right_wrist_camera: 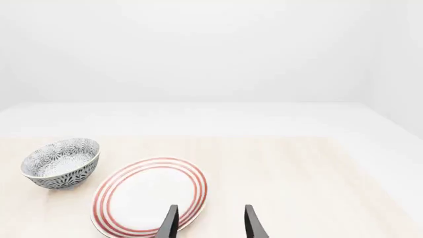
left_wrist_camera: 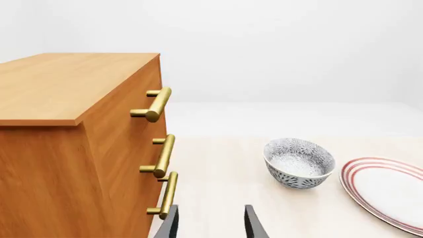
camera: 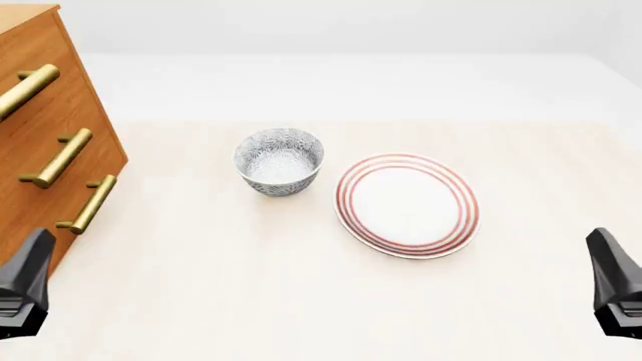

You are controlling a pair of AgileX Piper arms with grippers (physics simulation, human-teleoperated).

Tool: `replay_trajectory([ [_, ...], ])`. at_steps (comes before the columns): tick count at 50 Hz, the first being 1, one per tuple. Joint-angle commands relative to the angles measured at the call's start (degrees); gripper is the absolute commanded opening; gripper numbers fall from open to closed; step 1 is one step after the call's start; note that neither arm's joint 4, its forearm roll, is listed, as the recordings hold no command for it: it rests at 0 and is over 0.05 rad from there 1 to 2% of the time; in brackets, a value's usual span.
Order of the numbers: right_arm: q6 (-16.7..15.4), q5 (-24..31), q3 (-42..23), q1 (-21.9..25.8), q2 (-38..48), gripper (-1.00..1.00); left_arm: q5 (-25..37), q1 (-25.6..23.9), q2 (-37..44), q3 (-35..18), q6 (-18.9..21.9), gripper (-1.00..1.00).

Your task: Open the top drawer of the cabinet.

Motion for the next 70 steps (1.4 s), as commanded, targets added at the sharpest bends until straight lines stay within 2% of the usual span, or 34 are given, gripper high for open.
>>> replay_trajectory([
  [1,0.09,-0.29,-0.15,-0.02,0.54,1.0,-0.46,0.3,0.89,-0.15,0.08,1.0],
  [8,-0.26,-0.5,-0.14,0.02,0.68,1.0,-0.92,0.22,1.37,-0.2,0.5,1.0],
  [13,-0.31,-0.62,-0.13,0.02,0.79,1.0,-4.74,-1.21,6.05,-0.16,0.35,1.0],
  [15,-0.3,-0.68,-0.13,0.03,0.85,1.0,-5.63,-0.64,7.72,-0.31,1.44,1.0],
  [16,-0.3,-0.71,-0.12,0.03,0.87,1.0,-5.87,-2.17,7.11,-0.3,2.71,1.0],
  [20,-0.31,-0.78,-0.12,0.03,0.93,1.0,-8.7,-2.15,10.94,-0.43,3.89,1.0],
  [21,-0.3,-0.81,-0.13,0.03,0.97,1.0,-9.74,-2.34,15.06,-1.69,9.76,1.0],
  [26,-0.3,-0.81,-0.14,0.02,0.99,1.0,-12.13,-2.3,20.11,-2.75,15.09,1.0],
  [27,-0.3,-0.76,-0.16,0.03,0.97,1.0,-9.62,-0.66,20.86,-4.32,20.03,1.0],
  [28,-0.3,-0.76,-0.17,0.03,0.96,1.0,-9.34,-0.7,20.92,-4.51,20.81,1.0],
  [29,-0.3,-1.06,-0.08,0.02,1.17,1.0,-0.7,2.63,18.32,-9.89,30.16,1.0],
  [30,-0.3,-1.12,-0.07,0.02,1.23,1.0,-0.07,2.92,18.15,-10.26,31.16,1.0],
  [38,-0.3,-1.21,-0.05,0.04,1.29,1.0,0.94,2.77,19.8,-12.57,33.21,1.0],
  [54,-0.32,-1.21,-0.05,0.03,1.3,1.0,3.24,3.29,22.96,-17.25,40.41,1.0],
  [55,-0.3,-1.2,-0.05,0.02,1.28,1.0,3.3,3.28,23.94,-18.14,42.15,1.0],
  [62,-0.31,-1.2,-0.05,0.02,1.29,1.0,2.57,3.12,27.14,-19.84,45.36,1.0],
  [70,-0.32,-1.21,-0.05,0.03,1.31,1.0,0.73,4.35,30.19,-19.06,53.36,1.0],
])
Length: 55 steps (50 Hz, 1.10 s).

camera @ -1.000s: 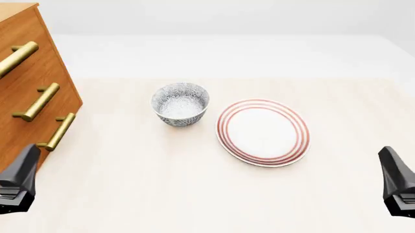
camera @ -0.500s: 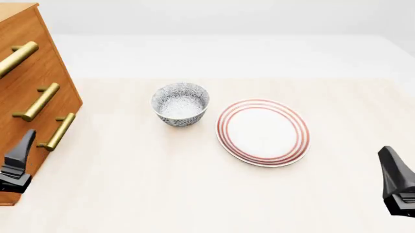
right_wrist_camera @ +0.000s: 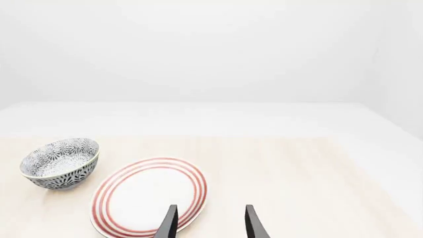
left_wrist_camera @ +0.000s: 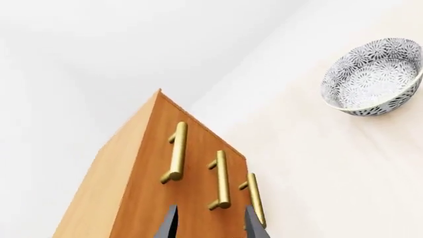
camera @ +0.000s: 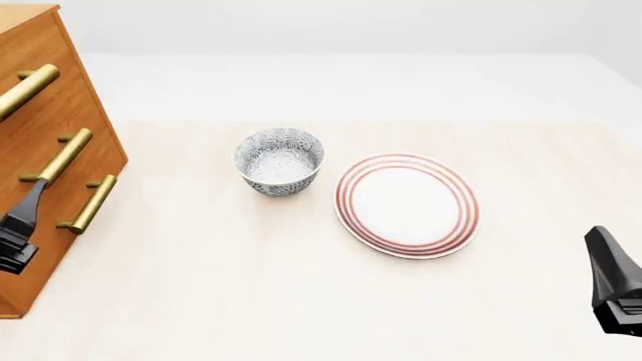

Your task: Open the top drawer of the cabinet.

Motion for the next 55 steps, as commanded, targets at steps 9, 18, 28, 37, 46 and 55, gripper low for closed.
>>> replay_trajectory([
  [9,0.0,-0.01,0.0,-0.01,0.0,1.0,-1.68,1.25,4.77,-1.44,13.28,1.0],
  [18,-0.01,-0.02,0.0,0.01,0.02,1.0,-1.1,0.88,5.88,-4.1,16.42,1.0],
  [28,-0.01,-0.01,0.0,-0.01,0.0,1.0,-3.7,0.43,9.34,-5.4,20.38,1.0],
  [37,0.0,-0.01,0.0,0.0,0.0,1.0,-8.5,0.97,12.36,-3.23,24.97,1.0],
  [46,0.0,-0.01,0.0,0.0,0.01,1.0,-11.97,1.96,14.61,-2.16,27.56,1.0],
  [55,0.01,0.0,0.0,0.0,-0.01,1.0,-14.76,3.12,17.07,-1.86,29.5,1.0],
])
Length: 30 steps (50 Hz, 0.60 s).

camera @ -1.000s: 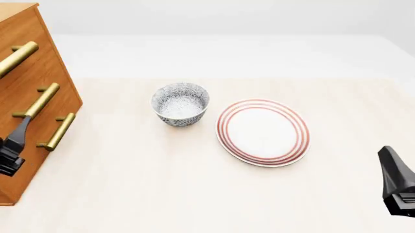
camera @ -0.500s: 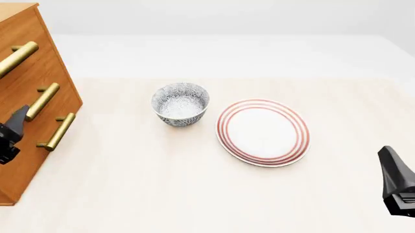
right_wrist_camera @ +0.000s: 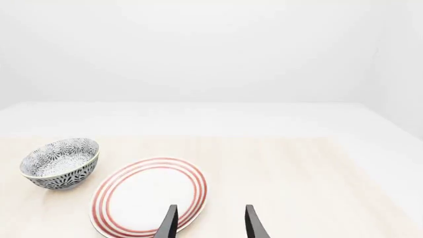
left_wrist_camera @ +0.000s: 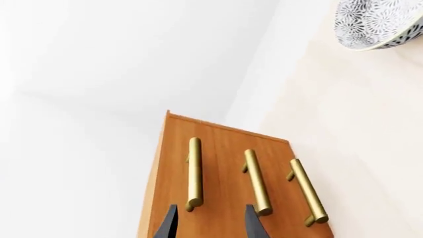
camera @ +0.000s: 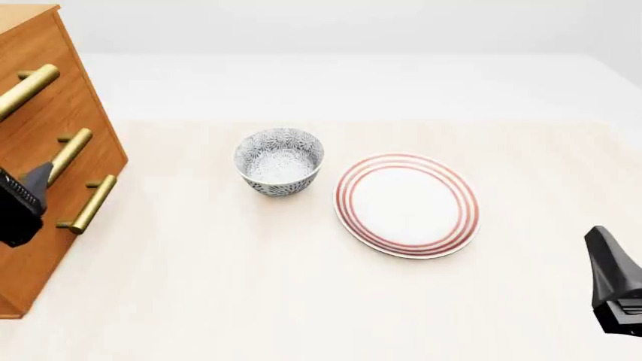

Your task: Open the top drawer of the cabinet.

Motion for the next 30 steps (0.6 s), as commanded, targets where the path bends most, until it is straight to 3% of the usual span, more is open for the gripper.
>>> replay_trajectory([
  [1,0.01,0.0,0.0,0.0,0.0,1.0,-4.13,1.57,3.11,0.85,3.28,1.0],
  [9,0.0,0.01,0.0,0.0,-0.02,1.0,-11.13,4.48,5.97,4.1,7.2,1.0],
  [15,0.01,0.0,0.0,0.0,0.0,1.0,-11.63,4.28,7.24,2.57,7.12,1.0],
  [26,0.07,0.0,0.0,0.02,0.0,1.0,-18.25,6.0,11.06,2.46,10.13,1.0],
  [30,0.01,0.54,-0.16,0.0,-0.4,1.0,-17.4,5.14,11.77,1.33,9.48,1.0],
])
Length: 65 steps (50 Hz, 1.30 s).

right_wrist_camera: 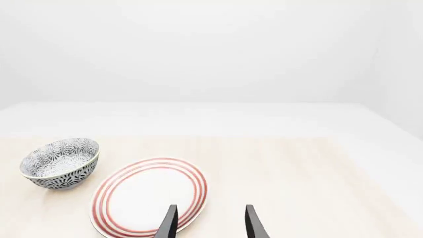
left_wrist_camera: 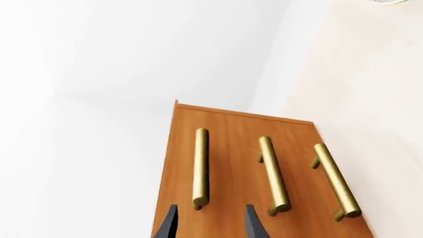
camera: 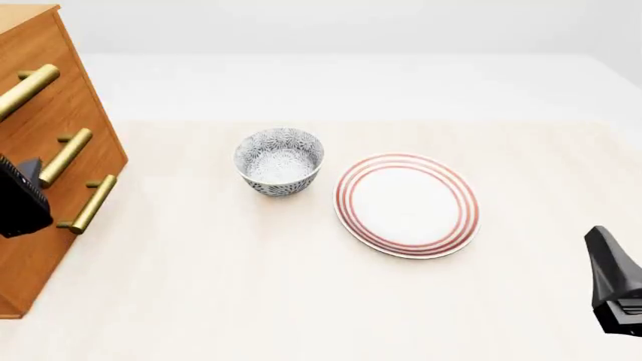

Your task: Open the top drawer of the cabinet.

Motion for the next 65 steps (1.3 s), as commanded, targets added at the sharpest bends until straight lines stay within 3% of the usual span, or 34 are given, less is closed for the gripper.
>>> replay_trajectory([
  [1,0.0,0.57,-0.1,-0.01,-0.49,1.0,-3.53,0.53,3.1,-0.95,1.39,1.0],
  [22,0.01,0.48,0.0,0.0,-0.49,1.0,-9.23,1.42,11.47,-3.41,2.35,1.0],
  [36,0.01,0.26,0.0,0.0,-0.27,1.0,-8.64,1.96,13.41,-6.75,1.66,1.0],
  [65,0.01,0.56,-0.04,0.01,-0.53,1.0,-11.99,4.07,20.78,-8.7,1.84,1.0],
])
